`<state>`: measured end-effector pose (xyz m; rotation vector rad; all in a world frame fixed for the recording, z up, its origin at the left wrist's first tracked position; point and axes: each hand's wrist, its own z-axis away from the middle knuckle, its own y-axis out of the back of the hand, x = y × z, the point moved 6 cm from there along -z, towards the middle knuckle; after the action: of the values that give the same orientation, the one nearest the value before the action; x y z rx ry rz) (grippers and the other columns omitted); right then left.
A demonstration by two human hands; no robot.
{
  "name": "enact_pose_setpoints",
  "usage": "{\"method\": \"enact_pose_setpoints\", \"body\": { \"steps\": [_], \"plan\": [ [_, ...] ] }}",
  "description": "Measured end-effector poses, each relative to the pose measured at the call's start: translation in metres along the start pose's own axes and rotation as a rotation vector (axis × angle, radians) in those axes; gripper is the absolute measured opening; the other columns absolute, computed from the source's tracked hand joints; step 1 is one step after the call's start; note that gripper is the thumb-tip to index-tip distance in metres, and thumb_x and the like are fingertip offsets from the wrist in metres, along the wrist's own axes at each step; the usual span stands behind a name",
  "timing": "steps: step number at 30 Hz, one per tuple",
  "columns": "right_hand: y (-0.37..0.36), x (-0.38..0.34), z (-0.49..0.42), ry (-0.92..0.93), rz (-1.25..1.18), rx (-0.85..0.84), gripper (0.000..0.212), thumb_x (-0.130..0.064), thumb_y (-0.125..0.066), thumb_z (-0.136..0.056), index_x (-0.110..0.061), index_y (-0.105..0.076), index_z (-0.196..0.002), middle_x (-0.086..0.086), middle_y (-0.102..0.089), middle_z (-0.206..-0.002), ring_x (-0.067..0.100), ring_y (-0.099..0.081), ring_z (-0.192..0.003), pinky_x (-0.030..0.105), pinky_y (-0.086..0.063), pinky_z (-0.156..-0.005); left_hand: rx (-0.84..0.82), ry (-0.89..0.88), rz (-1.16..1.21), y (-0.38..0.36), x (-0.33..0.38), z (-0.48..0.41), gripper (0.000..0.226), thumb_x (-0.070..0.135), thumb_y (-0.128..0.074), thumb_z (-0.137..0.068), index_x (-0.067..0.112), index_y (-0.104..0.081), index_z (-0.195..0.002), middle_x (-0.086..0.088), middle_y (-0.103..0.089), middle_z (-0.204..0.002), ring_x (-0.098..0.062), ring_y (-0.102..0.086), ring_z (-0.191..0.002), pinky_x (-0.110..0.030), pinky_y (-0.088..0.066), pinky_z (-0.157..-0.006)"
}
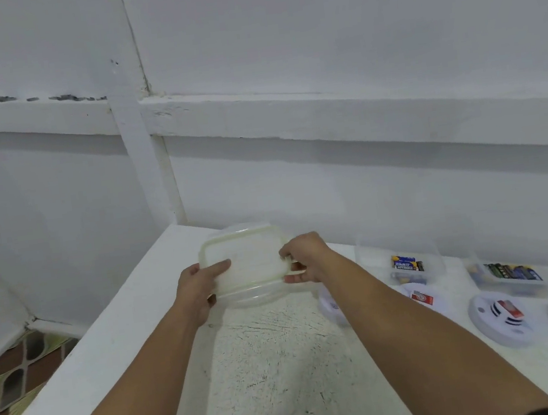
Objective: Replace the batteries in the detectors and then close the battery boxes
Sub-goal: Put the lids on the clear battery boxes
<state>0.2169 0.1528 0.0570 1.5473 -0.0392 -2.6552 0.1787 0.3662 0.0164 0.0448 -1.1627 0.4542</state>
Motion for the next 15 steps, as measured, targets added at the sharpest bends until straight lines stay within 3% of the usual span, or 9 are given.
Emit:
{"method": "enact_pose_setpoints", "body": {
  "steps": [4, 7, 9, 12, 15],
  "plan": [
    [0.066, -0.014, 0.005, 0.092, -0.02, 0.078, 0.036, 0.005, -0.062, -0.08, -0.009, -0.045, -0.108, 0.013, -0.049, -0.091, 0.021, -0.047, -0.062, 0.036, -0.056, -0.051, -0.085, 0.011, -0.02, -0.052, 0.003, 0.002, 0.021, 0.021, -0.07, -0.085, 0.011, -0.057, -0.099, -0.005, -0.062, -0.096, -0.017, -0.053, -0.071, -0.028, -0.043, -0.06],
    [0.13, -0.015, 0.014, 0.129, -0.02, 0.175, 0.034, 0.006, -0.06, -0.081, -0.01, -0.044, -0.107, 0.011, -0.049, -0.086, 0.02, -0.047, -0.063, 0.034, -0.055, -0.052, -0.2, 0.012, -0.109, -0.107, -0.001, 0.003, 0.031, 0.012, -0.074, -0.081, 0.01, -0.051, -0.102, -0.008, -0.059, -0.094, -0.019, -0.058, -0.07, -0.027, -0.049, -0.054],
    [0.168, -0.012, 0.02, 0.122, -0.01, 0.231, 0.034, 0.006, -0.06, -0.081, -0.01, -0.048, -0.109, 0.012, -0.051, -0.088, 0.022, -0.049, -0.066, 0.033, -0.054, -0.053, -0.26, 0.021, -0.158, -0.142, -0.006, 0.009, 0.032, 0.008, -0.076, -0.079, 0.012, -0.048, -0.093, -0.008, -0.058, -0.088, -0.019, -0.058, -0.068, -0.029, -0.051, -0.055],
    [0.219, -0.005, 0.025, 0.11, 0.04, 0.321, 0.023, 0.005, -0.061, -0.081, -0.005, -0.054, -0.101, 0.015, -0.052, -0.09, 0.025, -0.052, -0.066, 0.029, -0.05, -0.048, -0.327, 0.029, -0.219, -0.196, -0.014, 0.015, 0.037, 0.006, -0.077, -0.077, 0.012, -0.044, -0.094, -0.009, -0.056, -0.085, -0.02, -0.057, -0.07, -0.031, -0.053, -0.058],
    [0.253, 0.002, 0.026, 0.099, 0.077, 0.373, 0.014, 0.0, -0.062, -0.084, -0.006, -0.05, -0.088, 0.011, -0.046, -0.079, 0.022, -0.047, -0.062, 0.03, -0.048, -0.05, -0.353, 0.032, -0.261, -0.233, -0.026, 0.014, 0.042, 0.006, -0.079, -0.076, 0.01, -0.043, -0.097, -0.011, -0.055, -0.086, -0.022, -0.056, -0.072, -0.03, -0.054, -0.056]
  ]
}}
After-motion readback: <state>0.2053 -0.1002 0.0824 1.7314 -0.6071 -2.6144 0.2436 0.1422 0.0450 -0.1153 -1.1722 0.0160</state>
